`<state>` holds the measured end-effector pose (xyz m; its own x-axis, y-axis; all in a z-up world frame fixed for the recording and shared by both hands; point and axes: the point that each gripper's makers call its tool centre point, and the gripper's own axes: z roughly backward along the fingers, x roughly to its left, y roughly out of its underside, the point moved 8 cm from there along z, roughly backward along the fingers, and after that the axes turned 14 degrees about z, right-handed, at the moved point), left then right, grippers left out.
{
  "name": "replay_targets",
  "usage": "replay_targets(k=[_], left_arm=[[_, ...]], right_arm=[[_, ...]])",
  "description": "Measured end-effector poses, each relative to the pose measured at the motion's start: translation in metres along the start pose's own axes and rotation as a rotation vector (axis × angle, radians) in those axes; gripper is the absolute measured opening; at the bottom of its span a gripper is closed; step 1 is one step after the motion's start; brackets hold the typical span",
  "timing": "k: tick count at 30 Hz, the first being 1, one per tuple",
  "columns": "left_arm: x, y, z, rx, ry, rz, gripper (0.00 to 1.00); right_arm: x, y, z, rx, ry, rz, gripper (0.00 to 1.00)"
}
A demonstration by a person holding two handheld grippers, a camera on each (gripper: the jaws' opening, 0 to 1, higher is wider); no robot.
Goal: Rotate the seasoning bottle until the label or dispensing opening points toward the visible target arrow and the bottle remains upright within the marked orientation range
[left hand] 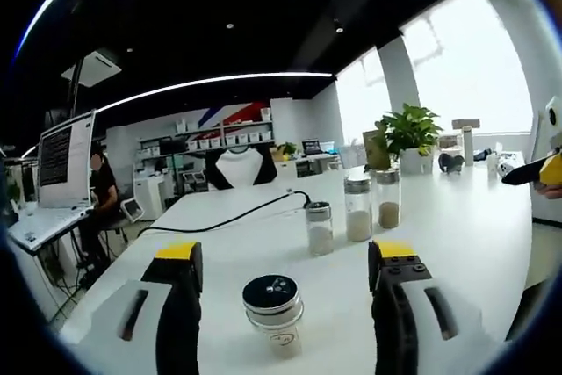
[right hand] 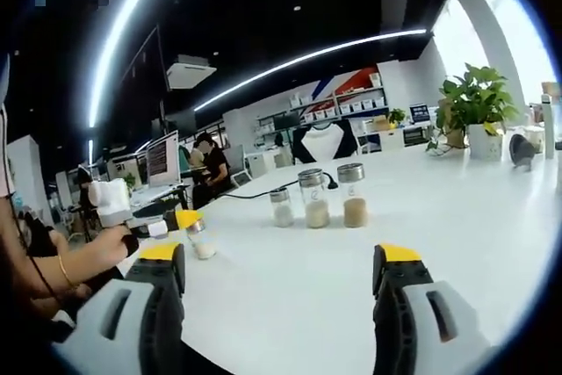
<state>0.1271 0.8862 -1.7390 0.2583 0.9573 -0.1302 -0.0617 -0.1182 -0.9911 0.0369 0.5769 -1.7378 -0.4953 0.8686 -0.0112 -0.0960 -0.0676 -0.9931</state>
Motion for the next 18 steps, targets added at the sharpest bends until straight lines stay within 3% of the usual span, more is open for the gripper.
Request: replay_targets(k=[7, 12, 18], left_arm=[[-0.016, -0.015, -0.009, -0.030, 0.014, -0.005, 0.96], [-0.025, -0.019, -0.021, -0.043, 0.035, 0.035, 0.96], [-0.036, -0.018, -0.038, -0.021, 0.041, 0.046, 0.97]], right_arm=[[-0.006, 0.001, 0.007, -0.026, 0.045, -0.016, 0.90], [-0.013, 0.002, 0.008, 0.028, 0.054, 0.120, 0.90], [-0.019, -0.002, 0.009, 0.009, 0.054, 0.109, 0.89]])
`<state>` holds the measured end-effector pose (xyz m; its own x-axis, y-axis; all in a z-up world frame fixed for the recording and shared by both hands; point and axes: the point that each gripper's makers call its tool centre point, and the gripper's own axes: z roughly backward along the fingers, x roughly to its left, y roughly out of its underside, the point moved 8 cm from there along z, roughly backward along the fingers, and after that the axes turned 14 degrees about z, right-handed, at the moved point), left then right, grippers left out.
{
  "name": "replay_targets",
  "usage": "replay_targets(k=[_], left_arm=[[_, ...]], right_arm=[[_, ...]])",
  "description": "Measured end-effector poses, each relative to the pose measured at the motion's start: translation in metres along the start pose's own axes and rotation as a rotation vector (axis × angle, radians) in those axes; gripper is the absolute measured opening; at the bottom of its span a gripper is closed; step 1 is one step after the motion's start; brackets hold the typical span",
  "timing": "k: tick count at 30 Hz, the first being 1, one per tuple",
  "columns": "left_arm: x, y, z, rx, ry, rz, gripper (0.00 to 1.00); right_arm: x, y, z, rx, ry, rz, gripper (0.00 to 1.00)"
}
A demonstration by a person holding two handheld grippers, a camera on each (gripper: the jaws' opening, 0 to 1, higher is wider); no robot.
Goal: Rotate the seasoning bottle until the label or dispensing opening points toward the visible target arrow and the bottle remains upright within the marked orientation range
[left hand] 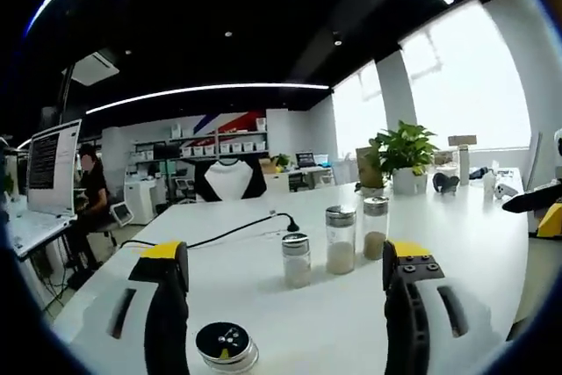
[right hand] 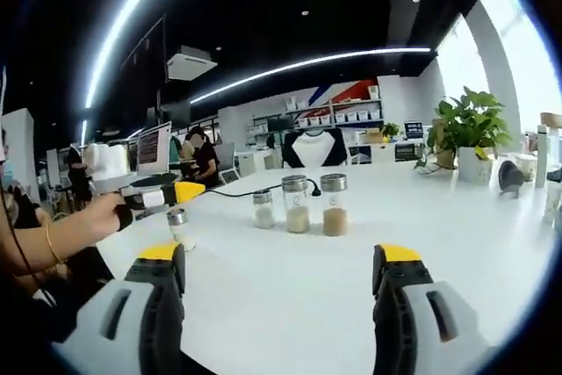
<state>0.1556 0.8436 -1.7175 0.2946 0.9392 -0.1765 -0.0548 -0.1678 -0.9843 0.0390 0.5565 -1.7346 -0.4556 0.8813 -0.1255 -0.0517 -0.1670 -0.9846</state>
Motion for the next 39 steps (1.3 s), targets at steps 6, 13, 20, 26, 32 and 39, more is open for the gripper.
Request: replay_targets(k=[6, 13, 20, 26, 32, 39], left_arm=[[-0.013, -0.006, -0.029, 0.016, 0.017, 0.010, 0.97], [-0.025, -0.003, -0.065, 0.008, 0.076, -0.009, 0.93], [-0.020, 0.016, -0.093, 0.079, 0.063, 0.018, 0.93], [-0.012, 0.027, -0.123, 0.092, 0.025, 0.029, 0.88], [-0.001, 0.050, -0.145, 0.126, 0.015, 0.036, 0.75], [0.004, 0.060, -0.162, 0.141, 0.020, 0.056, 0.66]], right_arm=[[-0.008, 0.007, 0.000, 0.060, 0.018, 0.084, 0.89], [-0.016, 0.008, -0.002, 0.060, 0.021, 0.086, 0.88], [-0.025, 0.003, -0.013, 0.014, -0.009, 0.091, 0.89], [-0.023, 0.004, -0.026, 0.053, -0.042, 0.113, 0.90], [-0.021, 0.007, -0.033, 0.082, -0.057, 0.173, 0.88], [-0.023, 0.016, -0.043, 0.101, -0.071, 0.150, 0.86]])
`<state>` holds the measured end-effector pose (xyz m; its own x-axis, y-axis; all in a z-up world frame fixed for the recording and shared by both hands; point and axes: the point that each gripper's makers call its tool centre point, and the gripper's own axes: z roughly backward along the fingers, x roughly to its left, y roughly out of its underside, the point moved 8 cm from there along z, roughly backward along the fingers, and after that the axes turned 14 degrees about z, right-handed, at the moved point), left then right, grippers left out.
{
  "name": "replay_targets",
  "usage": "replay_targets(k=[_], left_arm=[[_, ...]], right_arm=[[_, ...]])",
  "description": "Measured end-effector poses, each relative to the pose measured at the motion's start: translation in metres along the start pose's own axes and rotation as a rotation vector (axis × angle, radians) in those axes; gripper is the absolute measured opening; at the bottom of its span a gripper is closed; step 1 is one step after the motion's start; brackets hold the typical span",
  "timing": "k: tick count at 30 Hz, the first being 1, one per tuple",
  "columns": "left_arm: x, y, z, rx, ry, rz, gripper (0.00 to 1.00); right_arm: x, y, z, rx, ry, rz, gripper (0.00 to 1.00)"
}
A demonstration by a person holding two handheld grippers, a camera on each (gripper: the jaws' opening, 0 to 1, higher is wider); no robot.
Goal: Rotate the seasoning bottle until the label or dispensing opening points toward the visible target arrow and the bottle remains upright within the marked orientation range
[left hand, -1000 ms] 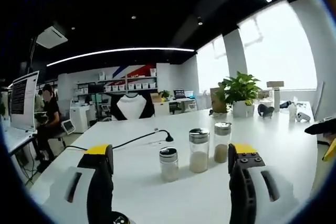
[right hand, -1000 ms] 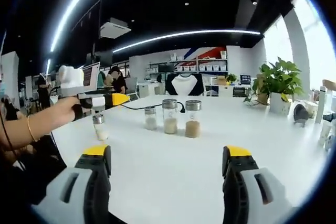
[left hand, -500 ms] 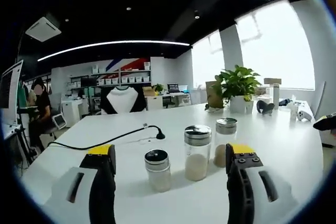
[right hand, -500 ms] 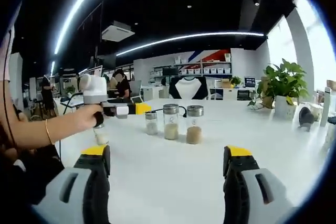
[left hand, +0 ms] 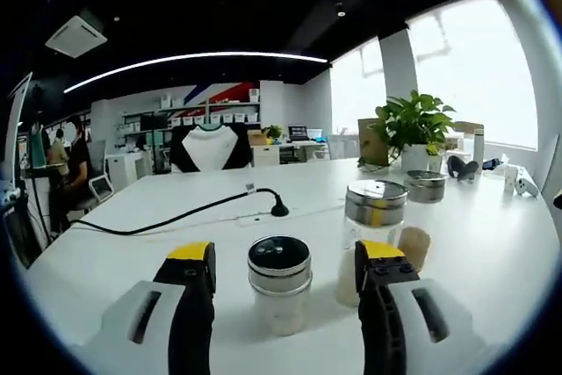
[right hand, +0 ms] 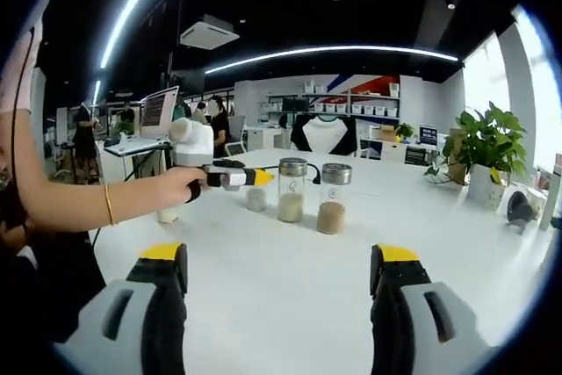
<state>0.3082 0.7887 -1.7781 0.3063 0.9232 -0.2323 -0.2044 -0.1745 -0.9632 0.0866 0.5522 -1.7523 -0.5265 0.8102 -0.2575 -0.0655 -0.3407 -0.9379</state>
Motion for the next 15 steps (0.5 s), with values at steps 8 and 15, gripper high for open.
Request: replay_targets(k=[8, 15], left_arm=[[0.009, 0.009, -0.013, 0.016, -0.047, -0.005, 0.48], [0.007, 0.009, -0.011, 0.010, -0.037, -0.005, 0.37]], right_arm=[[0.000, -0.002, -0.001, -0.031, -0.005, -0.051, 0.84], [0.004, 0.008, -0.004, 0.011, -0.012, -0.074, 0.83]])
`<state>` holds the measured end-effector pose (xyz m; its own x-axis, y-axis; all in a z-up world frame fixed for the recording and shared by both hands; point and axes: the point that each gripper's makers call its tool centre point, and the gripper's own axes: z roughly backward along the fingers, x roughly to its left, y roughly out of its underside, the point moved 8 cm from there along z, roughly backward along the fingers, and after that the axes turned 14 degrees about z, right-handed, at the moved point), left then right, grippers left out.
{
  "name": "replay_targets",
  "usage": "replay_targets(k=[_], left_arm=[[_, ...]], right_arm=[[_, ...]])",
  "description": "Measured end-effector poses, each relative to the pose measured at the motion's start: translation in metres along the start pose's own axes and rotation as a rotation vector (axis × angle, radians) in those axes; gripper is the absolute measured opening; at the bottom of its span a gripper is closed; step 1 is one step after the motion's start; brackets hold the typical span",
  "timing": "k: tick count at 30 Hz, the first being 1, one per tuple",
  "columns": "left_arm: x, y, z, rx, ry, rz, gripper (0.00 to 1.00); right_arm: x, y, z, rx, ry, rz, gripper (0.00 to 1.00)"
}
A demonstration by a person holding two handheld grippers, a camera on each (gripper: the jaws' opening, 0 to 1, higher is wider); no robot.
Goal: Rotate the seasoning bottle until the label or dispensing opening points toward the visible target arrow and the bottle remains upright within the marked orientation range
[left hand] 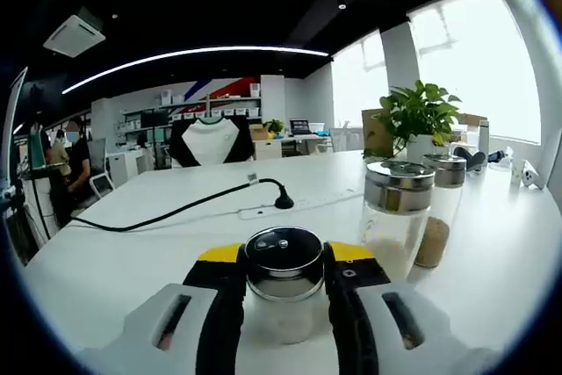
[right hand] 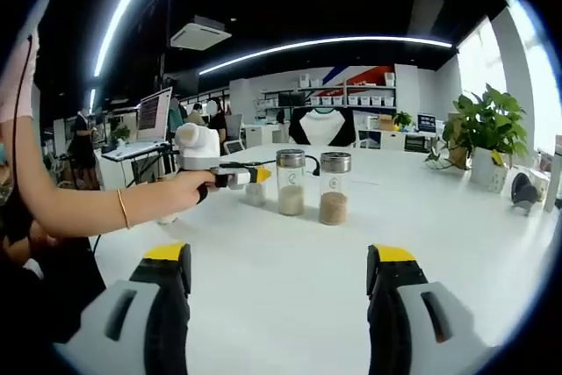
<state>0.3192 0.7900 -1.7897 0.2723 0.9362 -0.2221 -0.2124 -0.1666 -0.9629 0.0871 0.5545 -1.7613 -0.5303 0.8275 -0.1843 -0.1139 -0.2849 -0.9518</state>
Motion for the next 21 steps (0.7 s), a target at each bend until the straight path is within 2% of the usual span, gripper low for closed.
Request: replay_targets(k=[5, 8, 11, 12, 13, 14, 18, 21], left_arm=[[0.000, -0.001, 0.002, -0.001, -0.018, 0.011, 0.36], [0.000, -0.004, 0.009, 0.017, -0.024, 0.029, 0.36], [-0.004, -0.011, 0.020, 0.012, -0.009, 0.043, 0.36], [-0.007, -0.013, 0.024, 0.006, -0.014, 0.033, 0.35], [-0.011, -0.018, 0.028, -0.022, -0.002, -0.051, 0.35], [-0.014, -0.019, 0.032, -0.034, 0.000, -0.064, 0.35], [-0.020, -0.022, 0.044, -0.030, 0.025, 0.025, 0.36], [-0.024, -0.022, 0.053, -0.026, 0.037, 0.012, 0.36]], right_arm=[[0.000, 0.000, 0.000, 0.004, 0.004, 0.012, 0.80], [0.000, -0.002, 0.001, 0.000, 0.000, 0.006, 0.81], [0.003, -0.005, 0.003, -0.013, -0.002, 0.002, 0.80], [0.005, -0.006, 0.004, -0.013, -0.007, 0.006, 0.80], [0.007, -0.007, 0.004, -0.015, -0.008, 0.010, 0.80], [0.009, -0.007, 0.004, -0.014, -0.010, 0.010, 0.80], [0.018, -0.009, 0.007, -0.018, -0.022, 0.010, 0.80], [0.022, -0.013, 0.011, -0.031, -0.024, 0.018, 0.80]])
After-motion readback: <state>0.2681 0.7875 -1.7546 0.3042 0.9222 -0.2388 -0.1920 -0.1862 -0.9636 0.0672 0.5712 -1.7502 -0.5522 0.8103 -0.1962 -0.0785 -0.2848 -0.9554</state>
